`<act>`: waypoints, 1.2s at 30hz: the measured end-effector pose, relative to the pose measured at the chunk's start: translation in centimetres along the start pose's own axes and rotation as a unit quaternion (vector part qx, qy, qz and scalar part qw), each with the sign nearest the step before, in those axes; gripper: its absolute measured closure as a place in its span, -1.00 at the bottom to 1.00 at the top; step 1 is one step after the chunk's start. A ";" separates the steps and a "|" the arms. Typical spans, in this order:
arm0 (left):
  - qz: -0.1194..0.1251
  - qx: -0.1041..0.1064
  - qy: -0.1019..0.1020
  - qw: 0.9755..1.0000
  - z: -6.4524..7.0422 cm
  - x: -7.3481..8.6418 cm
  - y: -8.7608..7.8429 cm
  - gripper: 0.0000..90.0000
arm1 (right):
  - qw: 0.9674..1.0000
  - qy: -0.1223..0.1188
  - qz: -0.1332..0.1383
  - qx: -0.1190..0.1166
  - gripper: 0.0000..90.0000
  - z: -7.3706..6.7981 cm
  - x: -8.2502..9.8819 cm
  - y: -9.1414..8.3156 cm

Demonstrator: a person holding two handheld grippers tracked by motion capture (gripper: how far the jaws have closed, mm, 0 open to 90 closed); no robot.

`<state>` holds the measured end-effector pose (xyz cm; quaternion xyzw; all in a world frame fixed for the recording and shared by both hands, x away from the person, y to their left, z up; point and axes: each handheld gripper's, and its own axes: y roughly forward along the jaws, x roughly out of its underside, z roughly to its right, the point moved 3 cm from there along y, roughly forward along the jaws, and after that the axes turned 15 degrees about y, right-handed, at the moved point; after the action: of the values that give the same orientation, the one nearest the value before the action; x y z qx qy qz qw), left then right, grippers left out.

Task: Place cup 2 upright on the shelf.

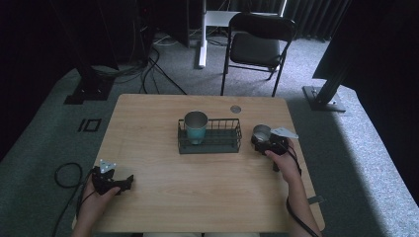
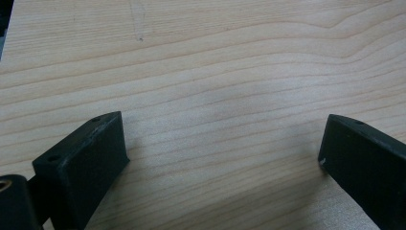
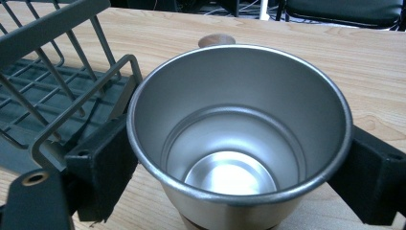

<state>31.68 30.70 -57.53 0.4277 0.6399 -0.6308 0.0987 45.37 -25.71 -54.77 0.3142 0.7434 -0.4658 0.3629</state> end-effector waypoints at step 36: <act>0.000 0.000 0.000 1.000 0.0 0.0 0.0 -0.93 | 0.999 0.018 0.012 0.025 -0.60 0.6 -1.6 -2.0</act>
<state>31.69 30.70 -57.53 0.4277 0.6398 -0.6308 0.0988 44.75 -27.24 -52.71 0.3403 0.7338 -0.4745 0.3472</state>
